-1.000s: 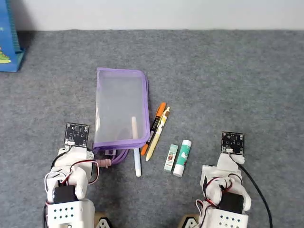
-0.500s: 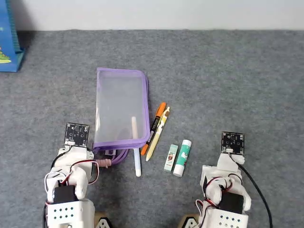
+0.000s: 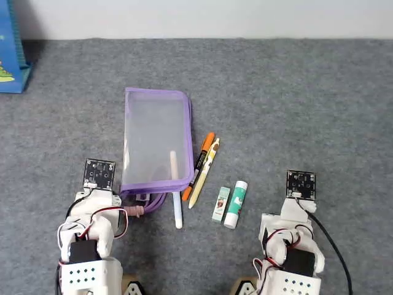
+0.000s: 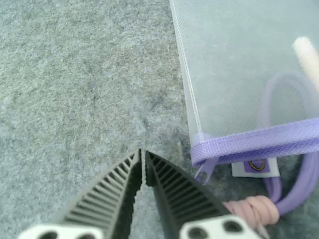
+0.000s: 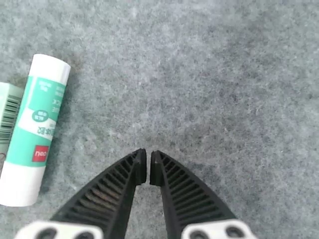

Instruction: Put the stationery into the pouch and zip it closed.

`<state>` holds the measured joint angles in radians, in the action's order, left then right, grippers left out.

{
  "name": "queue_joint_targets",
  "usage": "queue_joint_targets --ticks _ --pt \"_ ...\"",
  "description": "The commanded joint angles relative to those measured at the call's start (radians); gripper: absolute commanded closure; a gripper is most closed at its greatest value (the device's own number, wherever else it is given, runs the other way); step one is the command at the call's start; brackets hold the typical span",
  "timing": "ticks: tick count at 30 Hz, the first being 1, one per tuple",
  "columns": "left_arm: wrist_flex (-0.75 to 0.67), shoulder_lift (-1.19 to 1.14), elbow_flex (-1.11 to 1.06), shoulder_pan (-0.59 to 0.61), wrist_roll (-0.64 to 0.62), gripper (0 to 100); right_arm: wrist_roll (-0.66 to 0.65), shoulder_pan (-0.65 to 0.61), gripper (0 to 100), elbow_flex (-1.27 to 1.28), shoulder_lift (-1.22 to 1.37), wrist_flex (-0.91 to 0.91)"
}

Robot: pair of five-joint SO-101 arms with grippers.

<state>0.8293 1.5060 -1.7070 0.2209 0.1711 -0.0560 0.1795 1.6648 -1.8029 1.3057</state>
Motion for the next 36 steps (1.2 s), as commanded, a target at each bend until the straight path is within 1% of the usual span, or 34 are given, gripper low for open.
queue_joint_targets --ticks 1,6,13,18,23,26,28,32,36 --pt "-0.002 0.011 0.016 0.003 0.006 99 -0.008 0.005 96.6 0.018 -0.012 0.005" --pt "-0.002 0.011 0.016 0.003 0.006 99 -0.006 -0.004 96.5 0.018 -0.012 0.005" --pt "-0.002 0.011 0.016 0.003 0.006 99 -0.008 -0.130 96.5 0.018 -0.012 0.005" --pt "-0.002 0.011 0.016 0.003 0.006 99 -0.008 -0.122 96.2 0.011 -0.012 0.002" --pt "-0.002 0.011 0.016 0.003 0.006 99 -0.002 -0.179 96.5 -0.107 -0.012 -0.007" --pt "-0.002 0.011 0.016 0.003 0.006 99 0.009 -0.206 96.6 -0.169 -0.012 -0.087" --pt "-0.002 0.011 0.016 0.003 0.006 99 0.051 -0.223 96.7 -0.203 -0.012 -0.111" --pt "-0.002 0.011 0.016 0.003 0.006 99 0.063 -0.286 96.7 -0.276 -0.012 -0.093" --pt "-0.002 0.011 0.016 0.003 0.006 99 0.071 -0.407 96.7 -0.342 -0.010 -0.090"
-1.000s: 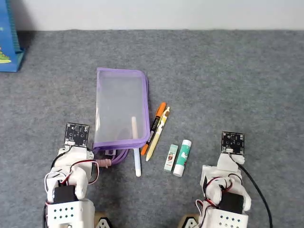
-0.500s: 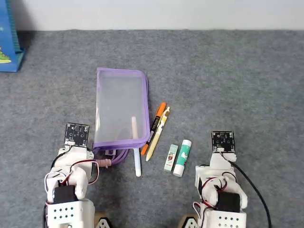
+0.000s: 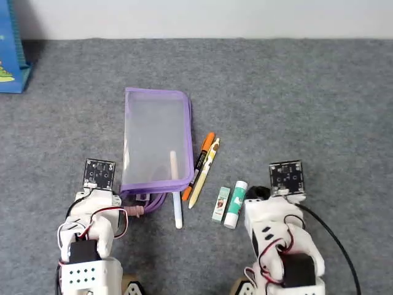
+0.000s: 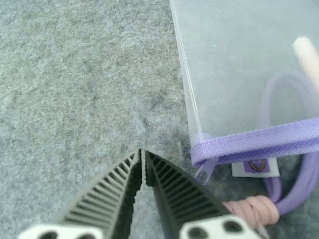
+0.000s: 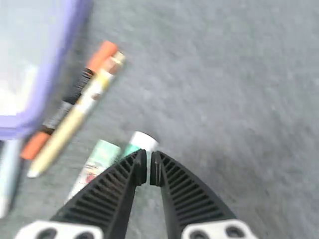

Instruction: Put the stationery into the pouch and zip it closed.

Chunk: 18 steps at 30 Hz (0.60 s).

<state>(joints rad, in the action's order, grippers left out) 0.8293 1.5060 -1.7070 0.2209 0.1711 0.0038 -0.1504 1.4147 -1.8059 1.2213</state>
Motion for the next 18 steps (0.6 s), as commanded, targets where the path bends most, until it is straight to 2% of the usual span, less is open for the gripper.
queue_joint_targets --ticks 1,6,10,14,18 --pt "-0.002 0.011 0.016 0.003 0.006 99 0.012 -0.102 96.7 -0.104 -0.007 -0.005" --pt "-0.005 0.011 0.016 -0.011 0.006 99 0.054 -0.133 96.8 -0.140 -0.005 -0.005" --pt "-0.002 0.011 0.016 -0.104 0.006 99 0.052 -0.136 96.8 -0.147 0.033 -0.012" --pt "0.000 0.011 0.016 -0.164 0.006 99 0.052 -0.171 96.8 -0.233 0.209 -0.031" --pt "0.026 0.011 0.021 -0.114 0.008 98 0.054 -0.243 96.8 -0.373 0.490 -0.036"
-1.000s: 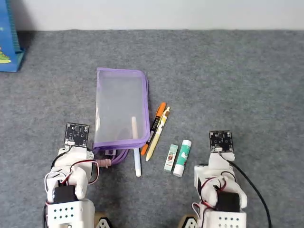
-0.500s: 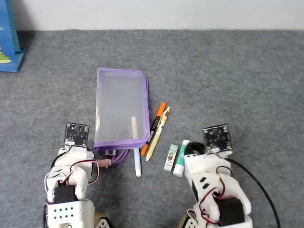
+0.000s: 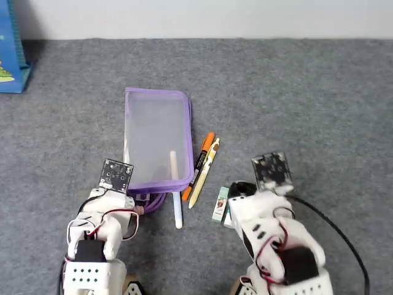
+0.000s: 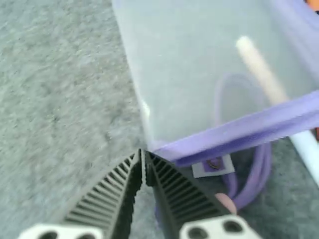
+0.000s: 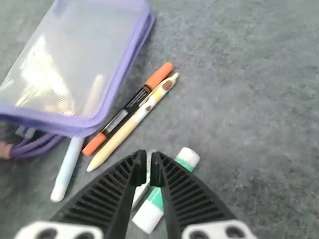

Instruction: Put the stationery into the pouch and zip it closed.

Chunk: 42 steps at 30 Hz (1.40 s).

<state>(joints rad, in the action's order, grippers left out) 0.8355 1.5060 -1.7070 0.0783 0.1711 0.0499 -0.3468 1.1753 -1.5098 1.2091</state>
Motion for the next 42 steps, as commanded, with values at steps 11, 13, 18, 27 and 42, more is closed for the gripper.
queue_joint_targets --ticks 11,13,18,27,42 --pt "0.028 0.011 0.062 0.213 0.219 98 0.014 -0.108 96.7 -0.262 0.670 -0.200" --pt "0.029 0.011 0.056 0.219 0.219 98 0.014 -0.110 96.7 -0.272 0.731 -0.239" --pt "0.031 0.011 0.082 0.324 0.195 98 0.014 -0.157 96.7 -0.350 0.901 -0.257" --pt "0.124 0.011 0.199 0.480 0.091 98 0.008 -0.275 96.7 -0.454 1.225 -0.414" --pt "0.123 0.011 0.202 0.493 0.087 98 -0.123 -0.292 96.1 -0.832 1.609 -0.582"
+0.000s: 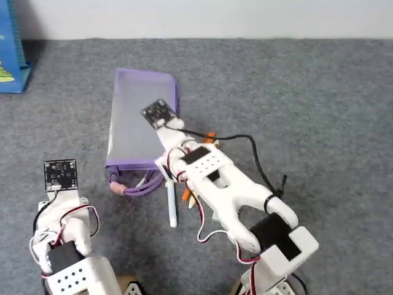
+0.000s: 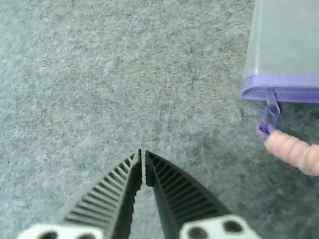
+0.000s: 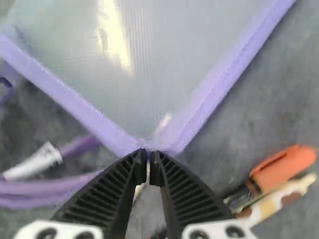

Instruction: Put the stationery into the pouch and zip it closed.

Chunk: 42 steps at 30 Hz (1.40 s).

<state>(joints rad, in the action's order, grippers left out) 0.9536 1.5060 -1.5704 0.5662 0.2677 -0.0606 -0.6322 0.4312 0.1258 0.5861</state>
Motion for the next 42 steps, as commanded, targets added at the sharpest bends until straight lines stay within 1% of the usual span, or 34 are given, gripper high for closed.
queue_joint_targets --ticks 1,2,7,12,14,19,21,30,37,39,40,42 --pt "0.005 0.011 0.065 0.008 -0.009 98 -0.023 -0.007 96.1 -0.098 -0.042 0.082" --pt "0.005 0.011 0.065 0.021 -0.009 98 -0.051 -0.007 96.1 -0.109 -0.059 0.125" --pt "-0.034 0.011 0.068 0.104 -0.009 98 -0.269 -0.018 96.1 -0.149 -0.137 0.321" --pt "-0.037 0.011 0.070 0.138 -0.009 98 -0.411 -0.097 96.1 -0.147 -0.153 0.400" --pt "-0.037 0.011 0.070 0.140 -0.009 98 -0.451 -0.134 94.4 -0.146 -0.153 0.412" --pt "-0.037 0.011 0.070 0.138 -0.009 98 -0.456 -0.180 81.5 -0.146 -0.137 0.398" --pt "-0.037 0.011 0.070 0.138 -0.009 98 -0.456 -0.196 79.4 -0.146 -0.110 0.366" --pt "-0.038 0.011 0.065 0.135 -0.008 98 -0.460 -0.259 79.4 -0.152 0.021 0.259" --pt "-0.038 0.011 0.065 0.135 -0.008 98 -0.463 -0.262 79.4 -0.152 0.087 0.139" --pt "-0.038 0.011 0.065 0.135 -0.008 98 -0.463 -0.262 79.5 -0.152 0.110 0.130" --pt "-0.038 0.011 0.065 0.135 -0.008 98 -0.465 -0.262 80.2 -0.152 0.119 0.130" --pt "-0.038 0.011 0.064 0.135 -0.008 98 -0.468 -0.262 87.0 -0.153 0.120 0.131"
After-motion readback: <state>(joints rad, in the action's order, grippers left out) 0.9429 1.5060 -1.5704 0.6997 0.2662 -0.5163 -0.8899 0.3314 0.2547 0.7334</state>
